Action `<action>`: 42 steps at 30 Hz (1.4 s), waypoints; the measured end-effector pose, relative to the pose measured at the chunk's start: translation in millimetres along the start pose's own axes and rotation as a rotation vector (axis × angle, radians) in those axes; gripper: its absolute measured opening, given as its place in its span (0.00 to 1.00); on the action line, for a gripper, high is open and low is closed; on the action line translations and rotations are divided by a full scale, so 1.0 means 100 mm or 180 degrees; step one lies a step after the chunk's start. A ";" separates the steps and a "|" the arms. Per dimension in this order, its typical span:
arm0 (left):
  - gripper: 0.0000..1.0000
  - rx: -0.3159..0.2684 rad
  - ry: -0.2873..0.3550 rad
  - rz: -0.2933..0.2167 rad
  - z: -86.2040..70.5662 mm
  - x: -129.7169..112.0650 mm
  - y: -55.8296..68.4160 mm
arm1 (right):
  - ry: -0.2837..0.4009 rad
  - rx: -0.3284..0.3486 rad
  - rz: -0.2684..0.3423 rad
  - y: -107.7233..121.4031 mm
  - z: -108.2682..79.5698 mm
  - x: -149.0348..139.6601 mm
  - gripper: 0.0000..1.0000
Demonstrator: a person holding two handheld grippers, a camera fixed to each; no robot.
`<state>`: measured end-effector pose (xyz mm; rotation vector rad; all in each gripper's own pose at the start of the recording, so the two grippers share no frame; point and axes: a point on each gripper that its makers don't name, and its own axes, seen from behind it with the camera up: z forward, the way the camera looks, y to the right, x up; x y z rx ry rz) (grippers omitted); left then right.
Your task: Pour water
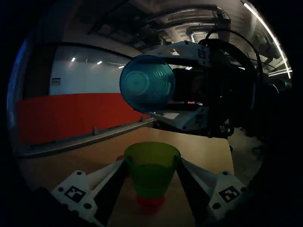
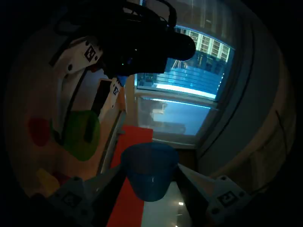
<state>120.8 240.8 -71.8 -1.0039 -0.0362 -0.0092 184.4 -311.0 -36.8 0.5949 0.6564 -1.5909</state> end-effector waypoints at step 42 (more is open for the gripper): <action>0.85 0.0407 -0.0080 0.0022 -0.34 -0.05 -0.47 | -0.0100 0.0280 0.4393 -0.19 -0.50 -0.35 0.87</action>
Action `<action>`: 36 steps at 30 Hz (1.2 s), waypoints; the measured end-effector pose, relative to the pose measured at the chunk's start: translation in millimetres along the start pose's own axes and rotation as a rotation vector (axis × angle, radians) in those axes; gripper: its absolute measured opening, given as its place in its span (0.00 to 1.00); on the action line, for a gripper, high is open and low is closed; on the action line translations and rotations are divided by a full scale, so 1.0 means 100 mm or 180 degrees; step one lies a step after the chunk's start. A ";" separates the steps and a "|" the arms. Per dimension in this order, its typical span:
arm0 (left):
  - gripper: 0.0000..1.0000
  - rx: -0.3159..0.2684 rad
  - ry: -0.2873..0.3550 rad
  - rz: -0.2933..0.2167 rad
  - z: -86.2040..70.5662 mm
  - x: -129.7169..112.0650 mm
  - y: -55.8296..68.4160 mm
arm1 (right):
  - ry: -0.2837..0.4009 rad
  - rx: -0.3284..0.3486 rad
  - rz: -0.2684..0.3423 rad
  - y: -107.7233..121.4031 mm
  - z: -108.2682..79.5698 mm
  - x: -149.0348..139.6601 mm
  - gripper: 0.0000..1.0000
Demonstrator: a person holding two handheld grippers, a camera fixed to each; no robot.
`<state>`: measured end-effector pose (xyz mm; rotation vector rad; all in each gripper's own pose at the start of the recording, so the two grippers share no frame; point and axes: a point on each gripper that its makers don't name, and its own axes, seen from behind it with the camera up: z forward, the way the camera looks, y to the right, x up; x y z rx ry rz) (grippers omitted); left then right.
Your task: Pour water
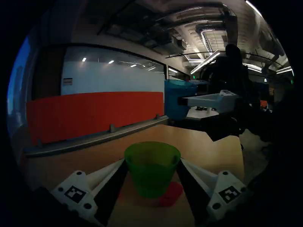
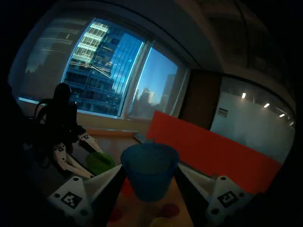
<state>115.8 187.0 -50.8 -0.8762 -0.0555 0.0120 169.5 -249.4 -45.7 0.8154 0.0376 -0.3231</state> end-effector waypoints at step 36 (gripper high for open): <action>0.85 0.0128 -0.0410 0.0120 -0.10 -0.32 -0.18 | -0.0540 0.0278 0.0723 -0.08 -0.43 -1.13 0.87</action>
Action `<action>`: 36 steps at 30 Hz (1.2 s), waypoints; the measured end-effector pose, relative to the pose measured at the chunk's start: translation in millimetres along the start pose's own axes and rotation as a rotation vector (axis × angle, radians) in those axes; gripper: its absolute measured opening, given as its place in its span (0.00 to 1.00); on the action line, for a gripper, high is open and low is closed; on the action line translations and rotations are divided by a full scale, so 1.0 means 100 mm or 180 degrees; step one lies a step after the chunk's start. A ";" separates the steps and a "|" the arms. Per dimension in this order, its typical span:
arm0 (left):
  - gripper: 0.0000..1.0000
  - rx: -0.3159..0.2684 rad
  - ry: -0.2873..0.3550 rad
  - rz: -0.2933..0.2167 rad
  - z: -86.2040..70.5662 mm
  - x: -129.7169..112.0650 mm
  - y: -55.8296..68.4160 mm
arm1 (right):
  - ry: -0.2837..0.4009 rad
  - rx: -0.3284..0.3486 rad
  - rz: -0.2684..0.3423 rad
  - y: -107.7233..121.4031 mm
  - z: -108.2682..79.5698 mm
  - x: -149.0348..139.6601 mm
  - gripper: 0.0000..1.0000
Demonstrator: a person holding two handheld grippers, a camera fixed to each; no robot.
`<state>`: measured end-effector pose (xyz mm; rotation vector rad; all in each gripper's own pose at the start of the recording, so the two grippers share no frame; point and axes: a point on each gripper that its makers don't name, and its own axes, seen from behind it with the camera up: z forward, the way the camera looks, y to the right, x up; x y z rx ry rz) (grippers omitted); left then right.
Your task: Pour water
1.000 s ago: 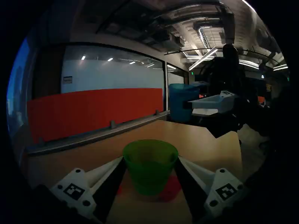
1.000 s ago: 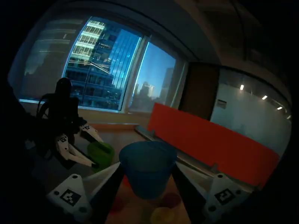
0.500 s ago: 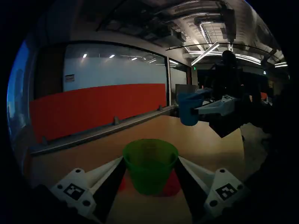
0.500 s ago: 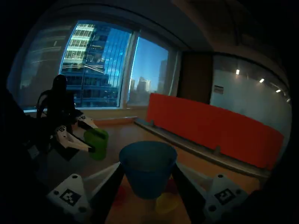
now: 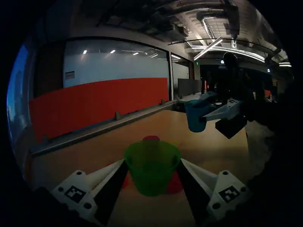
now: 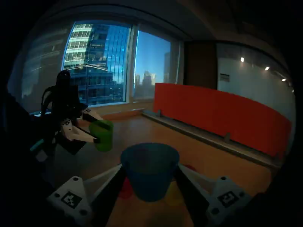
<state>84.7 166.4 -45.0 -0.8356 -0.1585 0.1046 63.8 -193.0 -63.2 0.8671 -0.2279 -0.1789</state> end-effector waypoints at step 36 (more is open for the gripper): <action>0.85 -0.0121 -0.0682 -0.0004 0.39 -0.77 -0.17 | -0.0623 0.0305 0.0029 0.02 0.26 -0.83 0.88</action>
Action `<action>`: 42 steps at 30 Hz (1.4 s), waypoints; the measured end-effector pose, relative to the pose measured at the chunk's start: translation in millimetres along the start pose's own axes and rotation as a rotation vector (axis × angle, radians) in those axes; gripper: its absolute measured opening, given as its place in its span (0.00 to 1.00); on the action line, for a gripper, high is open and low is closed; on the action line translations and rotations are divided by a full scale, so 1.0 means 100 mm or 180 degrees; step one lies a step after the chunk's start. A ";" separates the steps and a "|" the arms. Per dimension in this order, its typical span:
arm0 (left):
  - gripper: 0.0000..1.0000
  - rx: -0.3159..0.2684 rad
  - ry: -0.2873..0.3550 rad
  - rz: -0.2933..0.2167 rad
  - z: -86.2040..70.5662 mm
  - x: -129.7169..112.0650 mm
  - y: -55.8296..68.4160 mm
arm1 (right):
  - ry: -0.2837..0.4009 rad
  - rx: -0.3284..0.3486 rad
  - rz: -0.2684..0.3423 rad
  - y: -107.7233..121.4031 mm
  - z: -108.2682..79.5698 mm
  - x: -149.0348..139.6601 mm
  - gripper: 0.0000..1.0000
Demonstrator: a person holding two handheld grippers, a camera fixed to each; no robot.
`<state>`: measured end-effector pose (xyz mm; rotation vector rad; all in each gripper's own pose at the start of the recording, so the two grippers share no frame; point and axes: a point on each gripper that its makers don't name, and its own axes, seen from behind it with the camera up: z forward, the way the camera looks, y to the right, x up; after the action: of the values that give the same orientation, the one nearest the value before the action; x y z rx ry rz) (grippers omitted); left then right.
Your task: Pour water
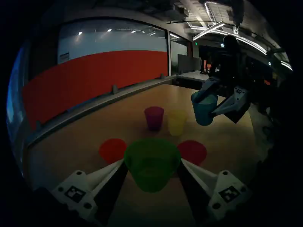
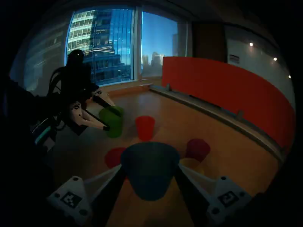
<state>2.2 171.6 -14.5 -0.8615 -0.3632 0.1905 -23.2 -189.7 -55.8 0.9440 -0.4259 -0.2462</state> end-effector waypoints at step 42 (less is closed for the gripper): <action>0.85 -0.0208 -0.0444 0.0018 0.45 -0.61 0.00 | -0.0490 0.0168 0.0032 -0.10 0.47 -0.80 0.88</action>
<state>-71.4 184.5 -1.7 -0.9162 -0.4996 0.2458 -115.9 -199.1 -59.7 0.9778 -0.5810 -0.3008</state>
